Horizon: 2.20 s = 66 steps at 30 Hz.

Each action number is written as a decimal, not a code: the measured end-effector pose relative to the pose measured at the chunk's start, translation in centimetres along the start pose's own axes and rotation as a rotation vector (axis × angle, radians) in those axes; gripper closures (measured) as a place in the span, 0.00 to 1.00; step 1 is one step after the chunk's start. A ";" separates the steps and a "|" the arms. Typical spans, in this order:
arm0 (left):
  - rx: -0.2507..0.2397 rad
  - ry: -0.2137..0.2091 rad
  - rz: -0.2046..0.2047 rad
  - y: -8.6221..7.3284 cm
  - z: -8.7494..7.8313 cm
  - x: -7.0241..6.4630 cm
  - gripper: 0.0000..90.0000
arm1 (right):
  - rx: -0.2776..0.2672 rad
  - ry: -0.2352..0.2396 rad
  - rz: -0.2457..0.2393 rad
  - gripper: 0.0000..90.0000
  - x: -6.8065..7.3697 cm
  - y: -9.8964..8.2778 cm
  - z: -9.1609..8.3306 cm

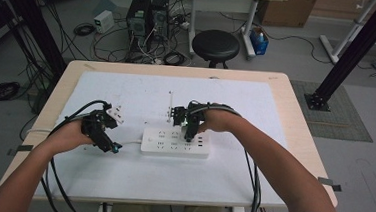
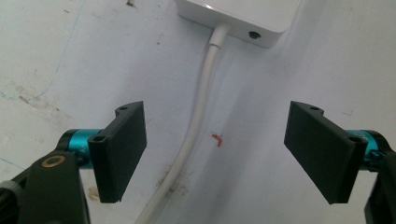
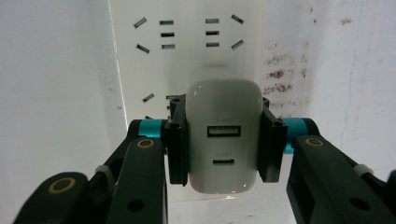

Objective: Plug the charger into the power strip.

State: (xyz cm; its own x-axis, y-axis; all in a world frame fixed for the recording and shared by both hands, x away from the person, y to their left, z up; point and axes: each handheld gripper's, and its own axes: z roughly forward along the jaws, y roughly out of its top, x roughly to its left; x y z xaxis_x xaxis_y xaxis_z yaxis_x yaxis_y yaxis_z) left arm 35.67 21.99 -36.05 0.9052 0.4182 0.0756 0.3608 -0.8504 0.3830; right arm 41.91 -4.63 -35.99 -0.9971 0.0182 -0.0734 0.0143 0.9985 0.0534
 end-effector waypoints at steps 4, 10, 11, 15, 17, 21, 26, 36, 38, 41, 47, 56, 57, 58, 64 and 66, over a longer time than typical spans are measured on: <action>0.009 -0.005 -0.004 -0.2 0.1 0.1 0.23 | -0.014 0.002 0.005 0.69 0.0 -0.1 0.1; 0.006 -0.008 -0.009 -0.1 0.3 0.1 0.23 | -0.002 -0.012 -0.003 0.69 0.2 0.0 0.2; 0.002 -0.009 -0.018 -0.1 0.4 0.0 0.23 | 0.008 -0.023 -0.004 0.70 0.4 0.1 0.2; 0.010 -0.012 -0.006 -0.2 0.3 0.2 0.23 | 0.010 -0.067 -0.029 0.69 1.1 0.2 0.3; 0.005 -0.011 -0.012 -0.3 0.3 0.3 0.23 | 0.001 -0.059 -0.024 0.69 1.0 0.1 0.4; 0.005 -0.009 -0.013 -0.3 0.2 0.3 0.23 | -0.014 0.017 0.036 0.69 -0.2 0.1 0.6; 0.006 -0.008 -0.020 -0.5 0.2 0.3 0.23 | -0.013 0.050 0.044 0.69 -0.7 0.1 0.8; 0.008 -0.010 -0.016 -0.5 0.3 0.2 0.23 | -0.018 -0.019 0.018 0.69 0.3 -0.1 1.1; 0.011 -0.010 -0.017 -0.6 0.3 0.2 0.23 | -0.023 -0.017 0.017 0.69 0.3 -0.1 1.1; 0.003 -0.013 -0.024 -0.6 0.4 0.2 0.23 | -0.031 0.010 0.040 0.69 -0.1 -0.3 1.1; 0.003 -0.012 -0.017 -0.5 0.4 -0.1 0.23 | -0.049 -0.018 0.037 0.69 0.3 -0.5 1.2; 0.000 -0.006 -0.024 -1.0 0.0 -0.1 0.23 | -0.137 0.068 0.156 0.33 -0.9 -2.3 1.9; 0.001 -0.005 -0.025 -1.0 0.0 -0.1 0.23 | -0.162 0.075 0.156 0.31 -1.1 -2.7 1.8; 0.000 -0.005 -0.024 -1.1 0.0 -0.1 0.23 | -0.186 0.083 0.177 0.27 -1.2 -3.0 1.5; -0.007 -0.001 -0.029 -1.2 -0.2 0.0 0.23 | -0.314 0.096 0.230 0.22 -1.9 -4.2 -0.3; -0.009 0.001 -0.028 -1.2 -0.2 0.0 0.23 | -0.341 0.080 0.249 0.22 -1.8 -4.4 -1.1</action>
State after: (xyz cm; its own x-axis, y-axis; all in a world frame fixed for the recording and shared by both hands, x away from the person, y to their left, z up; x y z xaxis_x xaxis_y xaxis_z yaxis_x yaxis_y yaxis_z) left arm 35.16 23.05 -36.32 0.8944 0.4424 0.0657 0.3841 -0.8352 0.3936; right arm 43.55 -9.13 -34.97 -0.9691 0.2391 0.0601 0.2434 0.8894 0.3869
